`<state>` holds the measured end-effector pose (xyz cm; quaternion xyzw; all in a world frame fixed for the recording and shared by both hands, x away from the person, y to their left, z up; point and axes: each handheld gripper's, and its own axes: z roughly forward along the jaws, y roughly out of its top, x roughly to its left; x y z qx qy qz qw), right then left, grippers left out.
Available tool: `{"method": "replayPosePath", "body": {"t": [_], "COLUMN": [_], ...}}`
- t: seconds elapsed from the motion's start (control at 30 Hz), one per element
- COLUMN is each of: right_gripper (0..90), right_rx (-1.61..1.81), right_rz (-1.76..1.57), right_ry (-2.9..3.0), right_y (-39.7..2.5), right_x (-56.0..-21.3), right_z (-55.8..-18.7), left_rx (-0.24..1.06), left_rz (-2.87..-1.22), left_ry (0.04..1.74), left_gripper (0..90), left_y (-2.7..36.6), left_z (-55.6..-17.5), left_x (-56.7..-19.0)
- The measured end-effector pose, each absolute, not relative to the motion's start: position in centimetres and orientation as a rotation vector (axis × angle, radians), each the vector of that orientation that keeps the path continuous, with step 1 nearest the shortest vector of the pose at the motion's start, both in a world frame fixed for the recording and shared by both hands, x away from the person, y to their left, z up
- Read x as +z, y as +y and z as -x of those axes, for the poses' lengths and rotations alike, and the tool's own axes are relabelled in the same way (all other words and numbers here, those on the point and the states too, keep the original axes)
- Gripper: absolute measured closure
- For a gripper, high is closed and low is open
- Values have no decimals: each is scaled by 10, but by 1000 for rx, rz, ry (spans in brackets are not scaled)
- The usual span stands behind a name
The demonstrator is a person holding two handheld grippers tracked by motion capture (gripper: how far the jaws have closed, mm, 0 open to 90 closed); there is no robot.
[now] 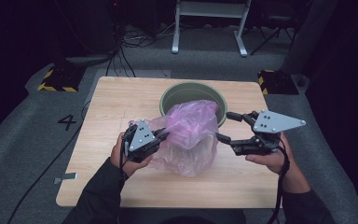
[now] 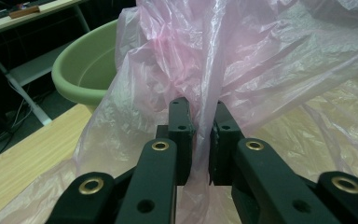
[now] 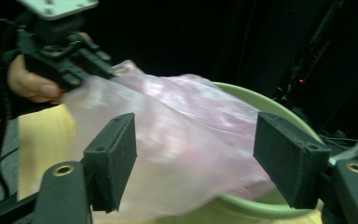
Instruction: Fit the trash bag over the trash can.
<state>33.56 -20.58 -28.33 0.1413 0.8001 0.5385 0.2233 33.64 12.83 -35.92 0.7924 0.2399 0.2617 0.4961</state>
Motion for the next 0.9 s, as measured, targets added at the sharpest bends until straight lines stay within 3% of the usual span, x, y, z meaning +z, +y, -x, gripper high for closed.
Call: {"method": "replayPosePath", "body": {"t": [0.27,0.3,0.33,0.43,0.57,0.63,0.67,0.7,0.73,0.9], "right_gripper": [305,361,491,693,783,848,866,866,879,888], "right_rx": [1382,1342,1311,1276,1290,1267,1292,1292,1297,1308], "right_rz": [-396,-418,-446,-464,-491,-489,-505,-505,-537,-596], "right_ry": [2249,2234,2228,2227,2221,2190,2185,2185,2162,2138], "right_y": [-179,-176,-174,-175,-179,-181,-186,-186,-191,-202], "right_x": [-295,-298,-301,-307,-311,-313,-313,-313,-313,-313], "right_z": [-329,-331,-334,-342,-349,-349,-351,-351,-354,-360], "left_rx": [642,647,650,652,636,627,612,604,593,583], "left_rz": [-1896,-1890,-1887,-1874,-1867,-1853,-1849,-1854,-1854,-1890], "left_ry": [581,582,584,587,580,583,580,575,573,545], "left_gripper": [807,804,794,783,773,659,491,491,357,273], "left_y": [128,128,129,131,135,137,139,141,143,157], "left_z": [-337,-337,-337,-337,-338,-337,-337,-336,-335,-325], "left_x": [-355,-354,-354,-353,-352,-351,-351,-350,-350,-356]}}
